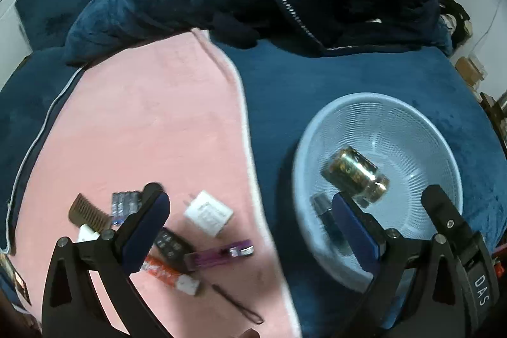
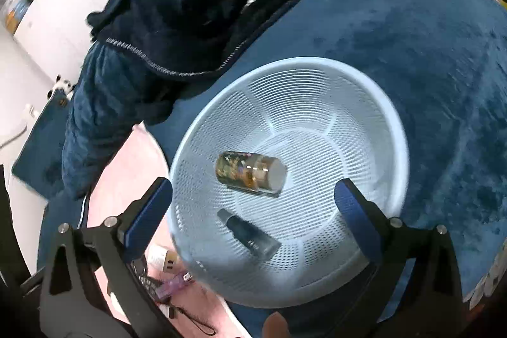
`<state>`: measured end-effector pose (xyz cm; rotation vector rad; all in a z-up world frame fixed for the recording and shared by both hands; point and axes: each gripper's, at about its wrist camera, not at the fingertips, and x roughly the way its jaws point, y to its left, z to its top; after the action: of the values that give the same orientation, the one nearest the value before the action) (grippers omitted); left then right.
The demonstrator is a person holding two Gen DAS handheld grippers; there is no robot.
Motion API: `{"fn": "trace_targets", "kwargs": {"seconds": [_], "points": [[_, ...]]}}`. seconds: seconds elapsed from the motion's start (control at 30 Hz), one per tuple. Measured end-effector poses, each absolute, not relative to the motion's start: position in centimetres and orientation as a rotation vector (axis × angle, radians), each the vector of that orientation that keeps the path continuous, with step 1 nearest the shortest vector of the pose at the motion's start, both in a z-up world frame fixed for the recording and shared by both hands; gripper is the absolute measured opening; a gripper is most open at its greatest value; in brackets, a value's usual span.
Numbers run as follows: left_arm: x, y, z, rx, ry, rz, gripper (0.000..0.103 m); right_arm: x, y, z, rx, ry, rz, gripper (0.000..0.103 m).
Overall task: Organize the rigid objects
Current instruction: 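Open both tools to drop the jar and spray bottle into the basket, then move both tools back over the remaining items on the blanket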
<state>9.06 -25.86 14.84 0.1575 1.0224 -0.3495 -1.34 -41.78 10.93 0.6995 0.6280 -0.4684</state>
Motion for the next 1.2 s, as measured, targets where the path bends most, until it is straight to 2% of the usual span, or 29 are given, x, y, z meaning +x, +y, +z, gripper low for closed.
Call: {"fn": "trace_targets", "kwargs": {"seconds": [0.4, 0.8, 1.0, 1.13, 1.2], "points": [[9.2, -16.6, 12.7, 0.105, 1.087, -0.175, 0.102, 1.6, -34.7, 12.0, 0.446, 0.638, -0.248, 0.103], [7.9, -6.5, 9.2, -0.007, 1.158, -0.013, 0.102, 4.4, -25.1, 9.9, 0.203, 0.807, 0.186, 0.103], [7.1, -3.0, 6.8, -0.064, 1.198, 0.035, 0.102, 6.7, -23.6, 6.9, 0.279, 1.016, 0.38, 0.1], [6.6, -1.6, 5.7, -0.074, 1.213, 0.047, 0.102, 8.3, -23.8, 5.4, 0.378, 1.095, 0.459, 0.089], [6.4, -1.1, 5.3, -0.084, 1.218, 0.051, 0.102, 8.9, -23.7, 4.9, 0.416, 1.126, 0.486, 0.087]]}}
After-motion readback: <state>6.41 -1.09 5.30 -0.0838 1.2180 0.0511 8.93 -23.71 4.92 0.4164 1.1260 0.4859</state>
